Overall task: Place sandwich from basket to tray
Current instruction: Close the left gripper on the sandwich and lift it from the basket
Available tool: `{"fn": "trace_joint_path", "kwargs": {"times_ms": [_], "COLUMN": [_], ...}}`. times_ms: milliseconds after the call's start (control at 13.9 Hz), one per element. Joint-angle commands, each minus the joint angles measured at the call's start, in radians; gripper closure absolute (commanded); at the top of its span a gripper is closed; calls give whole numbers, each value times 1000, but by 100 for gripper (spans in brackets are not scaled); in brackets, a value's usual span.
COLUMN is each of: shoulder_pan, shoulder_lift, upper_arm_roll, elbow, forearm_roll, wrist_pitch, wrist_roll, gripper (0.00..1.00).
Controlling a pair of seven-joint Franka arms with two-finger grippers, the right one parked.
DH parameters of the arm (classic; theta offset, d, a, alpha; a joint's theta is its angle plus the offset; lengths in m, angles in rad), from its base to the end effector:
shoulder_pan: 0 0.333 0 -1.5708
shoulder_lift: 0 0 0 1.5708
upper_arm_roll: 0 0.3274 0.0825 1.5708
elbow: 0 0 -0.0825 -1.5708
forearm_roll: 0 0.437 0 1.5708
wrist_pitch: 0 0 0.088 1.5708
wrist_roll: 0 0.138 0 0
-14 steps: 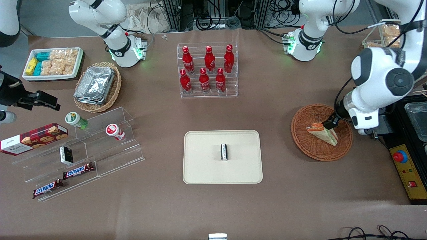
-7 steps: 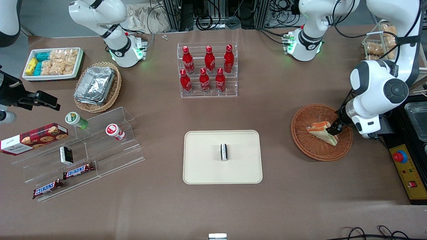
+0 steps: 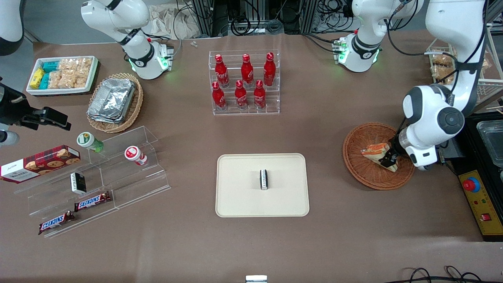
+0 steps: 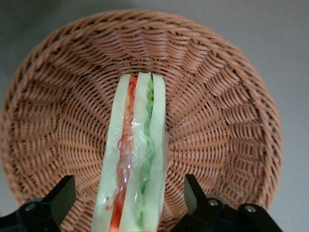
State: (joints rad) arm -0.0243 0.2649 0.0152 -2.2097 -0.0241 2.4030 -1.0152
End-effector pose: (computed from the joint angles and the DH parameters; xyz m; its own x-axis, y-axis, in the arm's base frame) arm 0.5784 -0.0057 0.1912 0.5182 0.8540 -0.0470 0.8523 -0.5202 -0.0550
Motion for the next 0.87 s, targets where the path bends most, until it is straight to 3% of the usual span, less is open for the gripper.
{"fn": "trace_joint_path", "kwargs": {"times_ms": [0, 72, 144, 505, 794], "shoulder_pan": [-9, -9, -8, -11, -16], "shoulder_lift": [42, 49, 45, -31, -162], "upper_arm_roll": [2, 2, 2, -4, -89], "elbow": [-28, -25, -27, -7, 111], "forearm_roll": [9, 7, 7, 7, 18], "wrist_pitch": [79, 84, 84, 24, -282], "wrist_roll": [-33, -34, -33, -19, 125], "gripper": [5, 61, 100, 100, 100]}}
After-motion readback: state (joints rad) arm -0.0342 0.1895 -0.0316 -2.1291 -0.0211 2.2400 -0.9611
